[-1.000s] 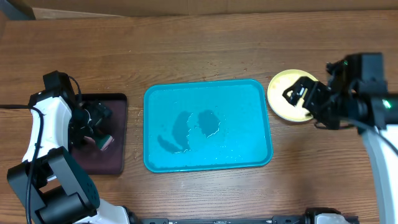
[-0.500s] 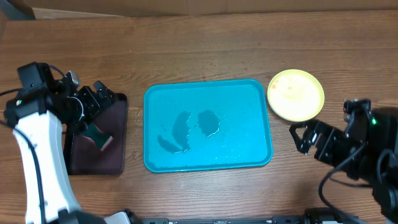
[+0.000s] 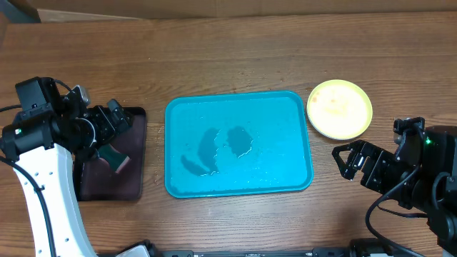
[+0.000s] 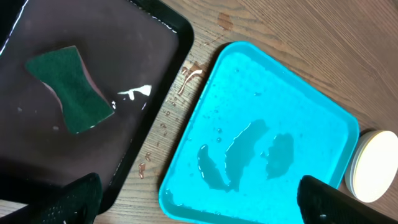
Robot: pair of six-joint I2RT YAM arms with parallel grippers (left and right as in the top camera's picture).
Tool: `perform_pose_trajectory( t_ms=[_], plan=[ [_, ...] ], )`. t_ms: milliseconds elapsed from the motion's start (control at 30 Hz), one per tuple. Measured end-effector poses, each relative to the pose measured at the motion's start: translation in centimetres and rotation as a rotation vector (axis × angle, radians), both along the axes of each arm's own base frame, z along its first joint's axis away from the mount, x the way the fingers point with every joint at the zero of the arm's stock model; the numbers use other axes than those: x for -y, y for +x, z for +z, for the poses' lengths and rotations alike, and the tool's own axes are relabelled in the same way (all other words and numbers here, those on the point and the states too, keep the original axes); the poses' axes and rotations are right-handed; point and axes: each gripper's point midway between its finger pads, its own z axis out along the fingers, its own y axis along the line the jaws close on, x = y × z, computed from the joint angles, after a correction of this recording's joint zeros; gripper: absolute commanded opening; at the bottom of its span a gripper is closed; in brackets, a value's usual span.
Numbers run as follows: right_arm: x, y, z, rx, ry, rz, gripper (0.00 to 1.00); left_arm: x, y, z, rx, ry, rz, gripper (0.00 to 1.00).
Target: Clean dirty plates on tray and stack at the side
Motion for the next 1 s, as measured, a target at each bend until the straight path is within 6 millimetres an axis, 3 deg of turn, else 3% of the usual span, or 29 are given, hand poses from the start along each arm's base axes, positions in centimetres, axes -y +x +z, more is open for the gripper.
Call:
perform_pose_trajectory(
  t_ms=[600, 833, 1000],
  plan=[
    [0.9, -0.7, -0.3, -0.002, -0.045, -0.028, 1.00, -0.1, 0.0, 0.0, -0.003, 0.003, 0.001, 1.00],
    [0.0, 0.4, 2.9, 0.324, -0.076, 0.026, 1.00, -0.1, 0.0, -0.1, -0.003, 0.006, 0.002, 1.00],
    [-0.4, -0.2, 2.4, 0.492, -0.074, 0.047, 1.00, -0.1, 0.0, -0.1, -0.004, 0.006, 0.003, 1.00]
  ],
)
